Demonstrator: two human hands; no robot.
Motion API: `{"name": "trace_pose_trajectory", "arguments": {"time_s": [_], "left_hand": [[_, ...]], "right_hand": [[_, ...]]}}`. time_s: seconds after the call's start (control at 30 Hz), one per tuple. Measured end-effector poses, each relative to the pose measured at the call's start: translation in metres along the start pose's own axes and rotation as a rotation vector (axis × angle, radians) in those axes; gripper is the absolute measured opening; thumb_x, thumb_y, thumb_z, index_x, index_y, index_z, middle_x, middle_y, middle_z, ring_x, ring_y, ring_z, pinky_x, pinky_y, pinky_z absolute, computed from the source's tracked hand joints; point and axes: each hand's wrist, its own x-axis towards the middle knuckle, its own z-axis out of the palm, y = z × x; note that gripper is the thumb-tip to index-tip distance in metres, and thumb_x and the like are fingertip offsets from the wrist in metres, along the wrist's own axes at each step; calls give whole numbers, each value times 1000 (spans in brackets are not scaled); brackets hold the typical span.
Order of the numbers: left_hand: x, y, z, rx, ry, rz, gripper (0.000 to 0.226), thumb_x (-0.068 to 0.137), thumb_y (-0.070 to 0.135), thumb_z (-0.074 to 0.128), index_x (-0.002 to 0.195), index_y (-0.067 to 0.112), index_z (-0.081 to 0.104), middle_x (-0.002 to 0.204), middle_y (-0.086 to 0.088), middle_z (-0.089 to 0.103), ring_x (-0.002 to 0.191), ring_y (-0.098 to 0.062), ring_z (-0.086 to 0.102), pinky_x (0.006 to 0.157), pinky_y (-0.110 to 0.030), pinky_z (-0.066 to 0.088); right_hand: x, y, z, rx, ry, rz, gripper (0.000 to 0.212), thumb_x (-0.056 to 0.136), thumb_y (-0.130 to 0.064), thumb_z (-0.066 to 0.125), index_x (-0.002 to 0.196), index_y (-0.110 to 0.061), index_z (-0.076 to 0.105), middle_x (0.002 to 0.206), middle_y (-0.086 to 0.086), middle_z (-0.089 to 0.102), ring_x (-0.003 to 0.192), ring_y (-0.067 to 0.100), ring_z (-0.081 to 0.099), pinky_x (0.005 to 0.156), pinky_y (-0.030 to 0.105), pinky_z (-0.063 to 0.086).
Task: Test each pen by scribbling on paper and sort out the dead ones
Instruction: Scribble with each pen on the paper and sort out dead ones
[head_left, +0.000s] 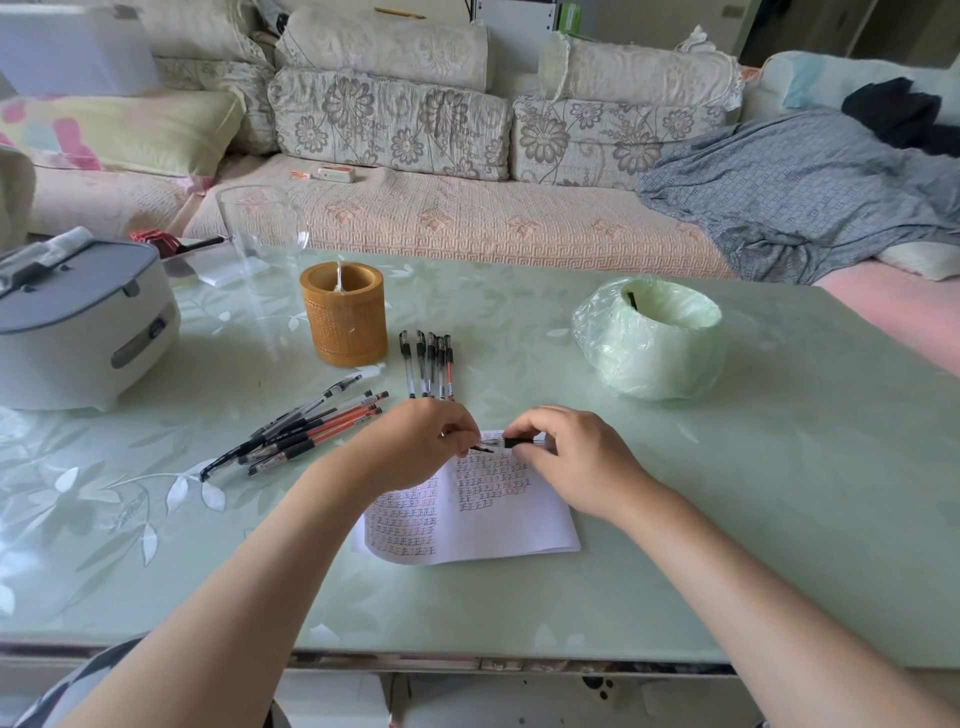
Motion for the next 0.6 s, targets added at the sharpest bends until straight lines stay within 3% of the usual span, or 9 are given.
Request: {"name": "trace_pose_trajectory", "arguments": {"time_s": [0.2,0.33,0.47,0.53,0.6], "left_hand": [[0,5,1,-72,-24,-8,14,96,28,56,91,25,69,81,9,72,54,-14,52,52,-25,43],[-1,13,4,-149,-81,-37,16,93,29,61,88,23,74,77,10,74,68,-20,64,68,-35,54],[-3,17,6,-283,-137,-72,17,89,31,66,82,21,79,65,4,73,51,-10,56,51,-27,41],[-3,20,8,-348,-159,-83,17,88,30,68,81,20,79,71,2,75,58,-11,59,58,-29,43],[-3,22,10,-403,-163,-95,15,87,30,70,80,20,79,74,1,75,64,-11,60,64,-30,48]], "right_hand": [[-1,-4,0,-36,-17,-3,14,91,-27,61,100,-32,70,102,-16,68,83,2,53,77,25,44],[-2,-12,5,-81,-22,-40,25,85,-35,51,101,-27,69,98,-10,68,86,12,59,79,30,48],[-7,-16,10,-423,6,-181,40,78,-63,47,71,-24,53,70,-10,51,74,20,54,69,33,44],[-8,-15,11,-472,76,-220,50,72,-71,49,60,-24,39,60,-10,43,63,21,46,63,32,42],[-6,-13,11,-507,105,-226,59,68,-79,44,53,-22,36,52,-7,48,57,23,47,56,30,40]]}}
